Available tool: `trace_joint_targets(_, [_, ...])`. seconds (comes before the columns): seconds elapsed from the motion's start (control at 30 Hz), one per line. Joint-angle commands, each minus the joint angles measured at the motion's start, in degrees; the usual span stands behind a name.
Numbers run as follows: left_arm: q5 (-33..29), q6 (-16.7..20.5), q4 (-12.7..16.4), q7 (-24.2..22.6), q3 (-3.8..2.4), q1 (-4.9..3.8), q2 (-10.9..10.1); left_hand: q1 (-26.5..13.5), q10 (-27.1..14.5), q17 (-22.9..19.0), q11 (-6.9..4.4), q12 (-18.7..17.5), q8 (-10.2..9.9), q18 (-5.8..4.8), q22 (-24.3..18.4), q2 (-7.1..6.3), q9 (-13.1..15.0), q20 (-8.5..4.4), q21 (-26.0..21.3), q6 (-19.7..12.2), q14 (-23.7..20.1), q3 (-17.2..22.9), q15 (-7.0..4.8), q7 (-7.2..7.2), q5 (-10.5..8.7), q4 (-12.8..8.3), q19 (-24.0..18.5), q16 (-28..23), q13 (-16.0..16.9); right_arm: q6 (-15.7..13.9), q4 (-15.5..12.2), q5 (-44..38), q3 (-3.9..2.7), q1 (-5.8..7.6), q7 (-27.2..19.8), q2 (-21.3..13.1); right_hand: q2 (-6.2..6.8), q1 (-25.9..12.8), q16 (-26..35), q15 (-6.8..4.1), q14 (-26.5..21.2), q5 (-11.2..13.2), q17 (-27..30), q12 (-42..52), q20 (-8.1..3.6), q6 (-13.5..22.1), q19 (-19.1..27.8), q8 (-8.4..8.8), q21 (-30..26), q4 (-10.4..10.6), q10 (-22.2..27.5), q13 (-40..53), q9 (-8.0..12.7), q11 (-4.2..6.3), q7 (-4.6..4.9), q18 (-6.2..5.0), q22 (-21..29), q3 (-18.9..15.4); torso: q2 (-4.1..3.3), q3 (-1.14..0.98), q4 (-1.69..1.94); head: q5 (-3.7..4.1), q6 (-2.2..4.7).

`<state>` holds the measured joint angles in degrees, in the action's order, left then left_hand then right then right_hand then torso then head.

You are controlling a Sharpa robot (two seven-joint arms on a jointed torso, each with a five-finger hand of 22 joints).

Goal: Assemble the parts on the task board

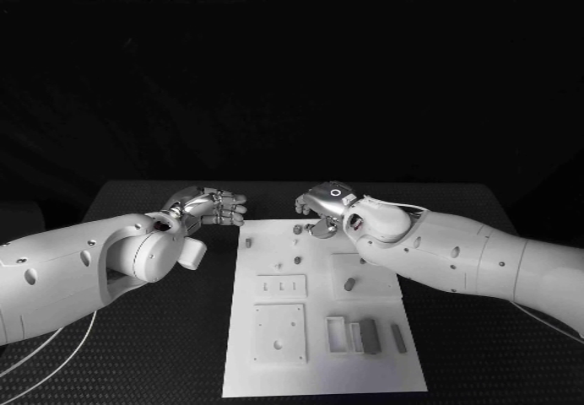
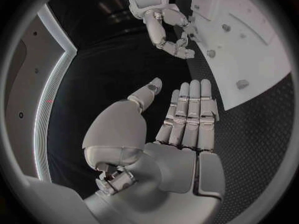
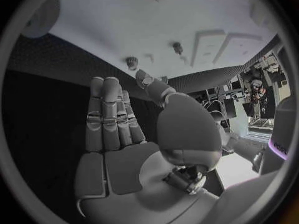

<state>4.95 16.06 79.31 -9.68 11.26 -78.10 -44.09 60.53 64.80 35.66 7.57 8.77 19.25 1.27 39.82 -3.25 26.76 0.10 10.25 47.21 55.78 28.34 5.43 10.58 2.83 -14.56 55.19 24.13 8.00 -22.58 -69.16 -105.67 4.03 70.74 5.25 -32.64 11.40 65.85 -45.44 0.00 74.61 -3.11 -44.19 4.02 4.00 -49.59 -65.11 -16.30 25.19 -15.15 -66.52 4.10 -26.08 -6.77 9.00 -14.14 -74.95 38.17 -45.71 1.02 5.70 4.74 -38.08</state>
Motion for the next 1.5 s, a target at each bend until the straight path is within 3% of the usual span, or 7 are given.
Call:
trace_joint_targets(0.03, [0.6, -0.1, 0.2, -0.9, -0.06, -0.12, 0.0, -0.4, 0.5, 0.1, -0.14, -0.3, -0.3, 0.74, 0.1, 0.08, -0.1, -0.37, -0.3, 0.5, 0.5, 0.1, 0.02, -0.02, 0.22, -0.5, -0.1, -0.3, 0.1, -2.7, -2.8, 5.0, -0.28, 1.09, -3.6, -3.1, 0.76, 0.1, -0.8, 0.08, 0.5, 0.2, -0.4, 0.3, -0.2, 0.1, -0.5, -0.24, 0.7, 0.5, -0.6, 0.1, 0.0, 0.23, -0.2, -0.86, -1.6, -0.1, -0.16, -0.18, -0.37, 0.09, 0.33])
trace_joint_targets(0.23, [0.6, 0.0, 0.5, -1.0, -0.06, -0.12, -0.2, -0.4, 1.2, 0.4, -0.41, -0.2, -0.2, 0.75, 0.2, 0.08, -0.2, -0.39, -0.4, 0.8, 0.7, 0.1, 0.0, -0.1, 0.22, -0.5, 0.0, -0.5, 0.3, -0.8, -5.8, 7.2, -0.3, 2.29, -4.8, -8.8, 0.89, 0.0, -3.7, -0.64, 1.0, 0.2, -1.7, 1.4, -0.94, -0.3, -1.2, -0.74, 3.2, 0.9, -3.2, 0.9, -0.1, 0.99, -0.05, -0.86, -1.6, -0.4, -0.17, -0.21, -0.56, 0.25, 0.57])
trace_joint_targets(0.47, [0.6, -0.1, 0.4, -1.0, -0.05, -0.12, -0.2, -0.4, 1.3, 0.4, -0.44, -0.2, -0.3, 0.75, 0.2, 0.06, -0.2, -0.39, -0.4, 0.8, 0.7, 0.1, 0.0, -0.11, 0.22, -0.5, 0.0, -0.5, 0.4, 3.9, -3.9, 9.4, -0.31, 2.41, -5.4, -12.4, 1.94, -0.7, -5.2, -1.16, 0.5, 0.2, -2.1, 2.1, -1.08, -0.7, -0.9, -1.19, 4.6, 1.7, -4.8, 1.9, -0.3, 1.56, 0.11, -0.86, -1.5, -0.7, -0.28, -0.41, -0.75, 0.76, 0.69])
trace_joint_targets(0.8, [0.6, -0.3, -0.1, -1.0, 0.07, -0.08, 0.1, -0.4, 1.3, 0.5, -0.44, -0.2, -0.3, 0.74, 0.3, 0.04, -0.2, -0.38, -0.4, 0.8, 0.7, 0.1, 0.01, -0.1, 0.22, -0.6, 0.0, -0.6, 0.4, 6.6, 1.2, 8.7, -0.26, 2.39, -5.5, -11.4, 3.89, -2.5, -5.8, -0.27, -1.5, 0.2, -1.9, 0.3, -0.65, 1.7, 1.0, -0.34, 5.2, 3.3, -1.8, 2.3, 0.0, 0.61, -0.58, -0.86, -1.4, -0.9, -0.34, -0.33, -0.67, 1.54, 0.8])
trace_joint_targets(1.3, [0.6, -0.8, -0.7, -0.9, 0.09, -0.06, 0.6, -0.5, 1.3, 0.5, -0.42, -0.3, -0.4, 0.73, 0.3, 0.09, -0.3, -0.37, -0.4, 0.7, 0.7, 0.1, 0.03, -0.07, 0.22, -0.5, 0.0, -0.7, 0.4, 10.5, 8.6, 5.2, 0.33, 1.15, -4.9, -7.0, 4.43, -3.0, -6.6, 0.05, -2.8, 0.3, -1.6, 0.2, -0.2, 3.7, 2.3, 0.19, 5.7, 4.2, 0.4, 2.3, 0.3, 0.31, -0.82, -0.86, -1.4, -0.8, -0.26, -0.14, -0.24, 1.57, -0.01])
trace_joint_targets(1.4, [0.6, -0.8, -0.7, -0.8, 0.1, -0.06, 0.6, -0.5, 1.3, 0.5, -0.41, -0.3, -0.4, 0.72, 0.3, 0.1, -0.3, -0.36, -0.4, 0.7, 0.7, 0.1, 0.04, -0.06, 0.22, -0.5, 0.0, -0.7, 0.4, 10.8, 8.9, 4.4, 0.34, 1.04, -4.6, -7.1, 4.74, -3.2, -7.3, -0.57, -3.4, 0.3, -1.7, 2.3, -0.13, 4.1, 2.7, 0.07, 6.1, 4.3, -2.7, 4.2, 0.3, 0.99, -0.79, -0.86, -1.5, -1.3, -0.25, -0.16, -0.3, 1.46, -0.05])
trace_joint_targets(1.5, [0.6, -0.8, -0.8, -0.8, 0.11, -0.06, 0.5, -0.5, 1.3, 0.6, -0.41, -0.4, -0.4, 0.72, 0.3, 0.09, -0.3, -0.36, -0.4, 0.7, 0.7, 0.1, 0.04, -0.06, 0.22, -0.5, 0.0, -0.7, 0.4, 10.6, 8.8, 4.4, 0.34, 1.0, -4.6, -7.2, 4.91, -3.4, -11.5, -2.45, -3.8, 0.2, -3.8, 7.6, -0.57, 4.2, 2.1, -0.47, 8.4, 4.1, -5.9, 11.2, -0.1, 3.07, -0.96, -0.85, -1.5, -2.9, -0.24, -0.17, -0.42, 1.37, -0.04])
